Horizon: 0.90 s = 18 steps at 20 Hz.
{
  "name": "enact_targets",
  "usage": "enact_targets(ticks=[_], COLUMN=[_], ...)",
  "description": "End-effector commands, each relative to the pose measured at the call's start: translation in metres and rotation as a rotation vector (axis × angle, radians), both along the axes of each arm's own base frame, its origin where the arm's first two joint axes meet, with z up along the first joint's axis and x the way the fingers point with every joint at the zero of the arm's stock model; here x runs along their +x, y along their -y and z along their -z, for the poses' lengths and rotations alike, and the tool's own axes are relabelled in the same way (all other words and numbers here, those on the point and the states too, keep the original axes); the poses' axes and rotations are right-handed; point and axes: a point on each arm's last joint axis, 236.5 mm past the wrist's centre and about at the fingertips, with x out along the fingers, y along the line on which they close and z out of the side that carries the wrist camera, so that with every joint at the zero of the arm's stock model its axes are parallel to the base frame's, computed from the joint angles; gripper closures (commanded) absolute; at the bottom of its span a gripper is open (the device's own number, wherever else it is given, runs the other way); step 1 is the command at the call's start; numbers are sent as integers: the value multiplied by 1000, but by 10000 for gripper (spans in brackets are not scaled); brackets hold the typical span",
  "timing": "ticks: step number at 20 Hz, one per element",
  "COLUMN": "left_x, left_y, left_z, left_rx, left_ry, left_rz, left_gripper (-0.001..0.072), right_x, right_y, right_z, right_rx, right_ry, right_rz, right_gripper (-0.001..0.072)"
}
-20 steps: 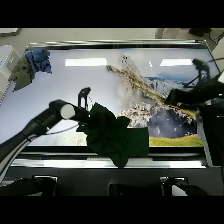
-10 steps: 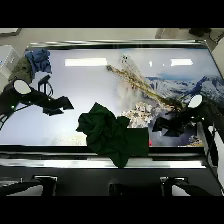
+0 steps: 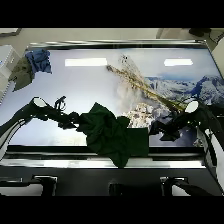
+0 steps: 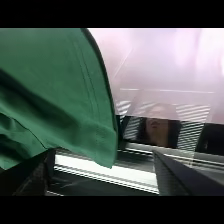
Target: Fold the clothes and pants, and hang the long-sleeved shirts on hangers.
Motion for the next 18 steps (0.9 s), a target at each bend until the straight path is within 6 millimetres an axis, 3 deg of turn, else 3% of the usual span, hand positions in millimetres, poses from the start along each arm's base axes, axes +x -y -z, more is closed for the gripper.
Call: enact_targets(ticks=[1, 3, 4, 5, 6, 8, 11, 14, 18], left_x=[2, -4, -4, -4, -4, -3, 3, 3, 5], left_y=[17, 34, 38, 41, 42, 41, 36, 35, 36], left_z=[7, 9, 10, 10, 10, 7, -4, -14, -28], left_rx=[-53, -73, -69, -66, -65, -66, -69, -75, -80], left_ry=[2, 0, 5, 6, 8, 16, 48, 66, 102], left_rz=[0, 34, 43, 41, 41, 39, 24, 27, 31], left_gripper=[118, 177, 334, 411, 568, 677, 677, 678, 678], right_x=[1, 1, 1, 2, 2, -1, -13, -19, -4], right_y=[-1, -1, -1, -1, 0, 0, -3, -23, -49], right_z=[1, 1, 1, 1, 3, 11, 33, 46, 47], right_rx=[2, 1, 1, -1, -4, -11, -11, 69, 197], right_ry=[4, 1, 1, 3, 5, 0, -33, -60, -68], right_rz=[7, 11, 14, 15, 16, 30, 91, 152, 237], right_gripper=[12, 13, 13, 13, 13, 13, 15, 24, 43])
